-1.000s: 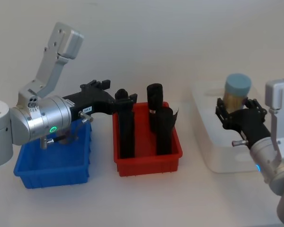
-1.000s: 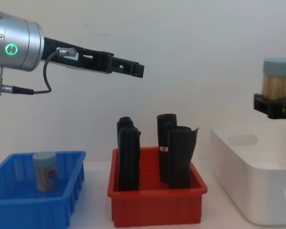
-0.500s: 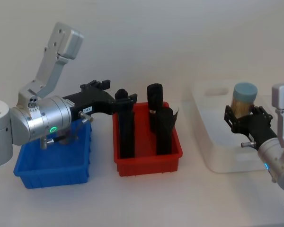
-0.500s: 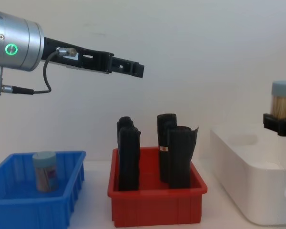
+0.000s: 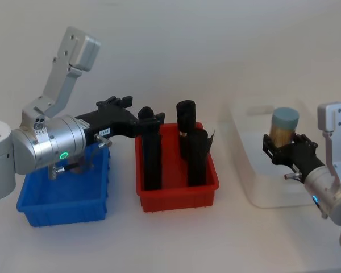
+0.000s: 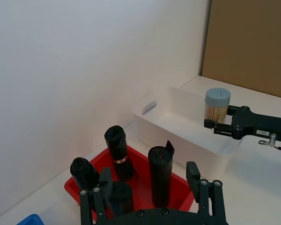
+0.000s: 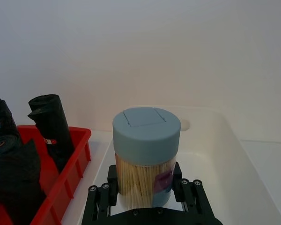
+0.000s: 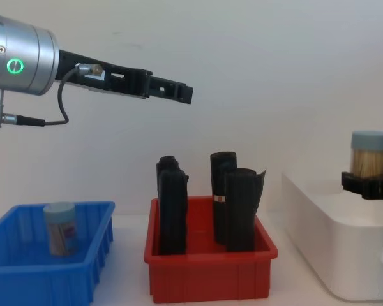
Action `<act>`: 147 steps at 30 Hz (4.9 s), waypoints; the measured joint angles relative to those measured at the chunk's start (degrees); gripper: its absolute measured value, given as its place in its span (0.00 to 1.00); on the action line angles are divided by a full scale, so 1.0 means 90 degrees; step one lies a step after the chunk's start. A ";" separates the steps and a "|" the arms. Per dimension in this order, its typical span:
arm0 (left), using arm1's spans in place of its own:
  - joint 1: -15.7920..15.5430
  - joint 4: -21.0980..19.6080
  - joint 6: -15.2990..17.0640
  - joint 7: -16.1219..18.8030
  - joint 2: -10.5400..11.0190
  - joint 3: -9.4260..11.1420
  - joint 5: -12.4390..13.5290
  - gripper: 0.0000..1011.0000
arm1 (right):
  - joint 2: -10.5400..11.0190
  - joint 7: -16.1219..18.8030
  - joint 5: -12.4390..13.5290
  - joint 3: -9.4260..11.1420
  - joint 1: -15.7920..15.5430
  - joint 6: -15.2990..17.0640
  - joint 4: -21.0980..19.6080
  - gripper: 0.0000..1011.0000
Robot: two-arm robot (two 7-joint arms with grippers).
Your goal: Pick the cotton swabs from the blue box and place them into the white box.
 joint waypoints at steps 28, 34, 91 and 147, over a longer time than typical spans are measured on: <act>0.0000 0.0000 0.0000 0.0000 0.0000 0.0000 0.0000 0.99 | 0.0030 0.0240 0.0092 0.0090 -0.0016 -0.0669 0.0030 0.99; 0.0000 0.0000 0.0000 0.0000 0.0000 0.0000 0.0000 0.99 | 0.0073 0.0141 0.0089 0.0121 -0.0166 -0.1014 -0.0235 0.99; 0.1668 -0.0130 -0.3203 0.2832 0.0037 0.1039 0.0831 0.99 | 0.0828 -0.0028 0.0397 -0.0153 -0.2358 -0.0408 -0.3062 0.99; 0.1895 -0.0148 -0.3648 0.3231 0.0038 0.1180 0.0947 0.99 | 0.0730 0.0145 0.0172 -0.0190 -0.2177 -0.0363 -0.2818 0.99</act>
